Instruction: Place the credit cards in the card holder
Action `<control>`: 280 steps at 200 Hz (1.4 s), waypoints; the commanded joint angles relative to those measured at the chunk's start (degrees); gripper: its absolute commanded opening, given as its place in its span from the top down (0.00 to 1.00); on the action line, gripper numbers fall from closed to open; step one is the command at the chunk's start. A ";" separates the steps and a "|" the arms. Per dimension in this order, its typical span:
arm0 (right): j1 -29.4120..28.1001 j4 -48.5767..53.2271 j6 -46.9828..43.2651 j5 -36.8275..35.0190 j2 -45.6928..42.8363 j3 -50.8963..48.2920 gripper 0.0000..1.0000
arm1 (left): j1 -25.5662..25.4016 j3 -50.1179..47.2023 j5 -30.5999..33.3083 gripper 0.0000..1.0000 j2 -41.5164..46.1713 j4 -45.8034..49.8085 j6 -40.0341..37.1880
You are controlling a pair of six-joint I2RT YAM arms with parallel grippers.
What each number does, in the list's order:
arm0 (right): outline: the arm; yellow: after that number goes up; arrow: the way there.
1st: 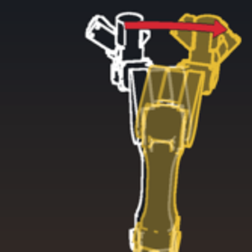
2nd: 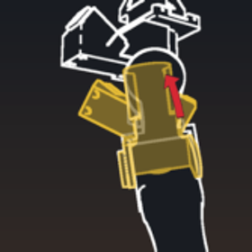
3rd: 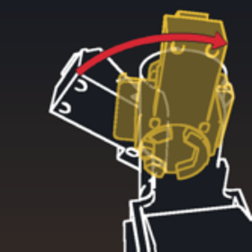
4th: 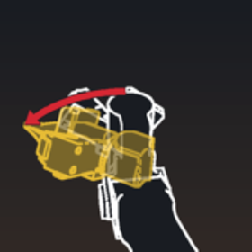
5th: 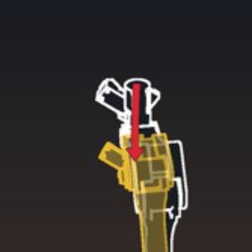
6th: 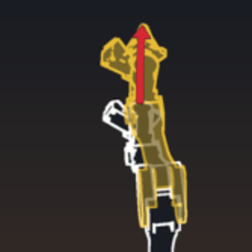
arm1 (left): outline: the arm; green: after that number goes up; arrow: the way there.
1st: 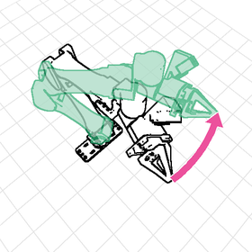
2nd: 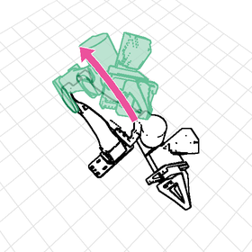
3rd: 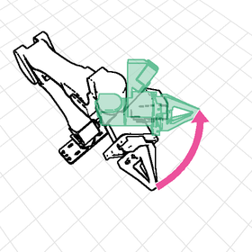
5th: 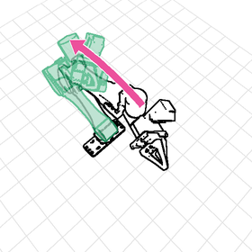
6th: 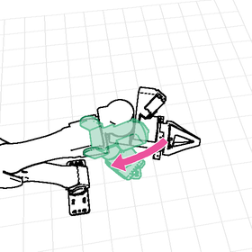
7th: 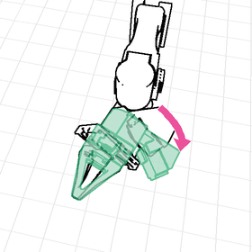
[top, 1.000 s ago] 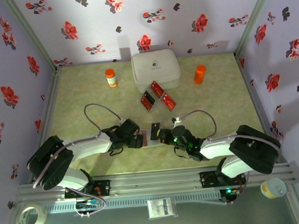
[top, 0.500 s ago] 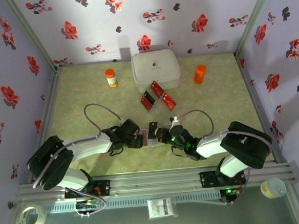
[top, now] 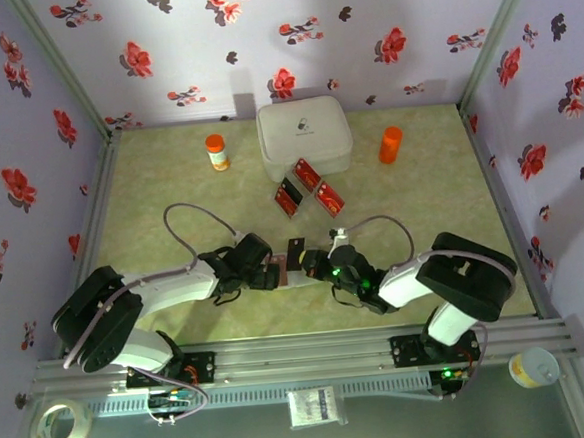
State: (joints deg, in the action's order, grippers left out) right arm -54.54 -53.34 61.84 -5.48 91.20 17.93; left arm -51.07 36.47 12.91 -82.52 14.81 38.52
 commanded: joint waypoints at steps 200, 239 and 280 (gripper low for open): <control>-0.56 23.59 0.04 5.58 -3.75 4.13 1.00 | -0.26 -1.00 0.91 0.00 -0.10 4.46 0.14; -0.50 26.20 -0.02 6.62 -3.05 5.23 1.00 | -0.23 -0.96 0.96 0.00 -0.01 4.50 0.20; -0.51 27.33 0.34 6.73 -3.87 4.95 1.00 | -0.25 -0.96 0.93 0.00 0.00 4.56 0.23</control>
State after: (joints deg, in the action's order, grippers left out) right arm -54.54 -32.18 63.22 0.30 87.83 22.98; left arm -51.07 36.47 12.93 -82.46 14.85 38.52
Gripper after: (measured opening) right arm 0.057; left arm 0.998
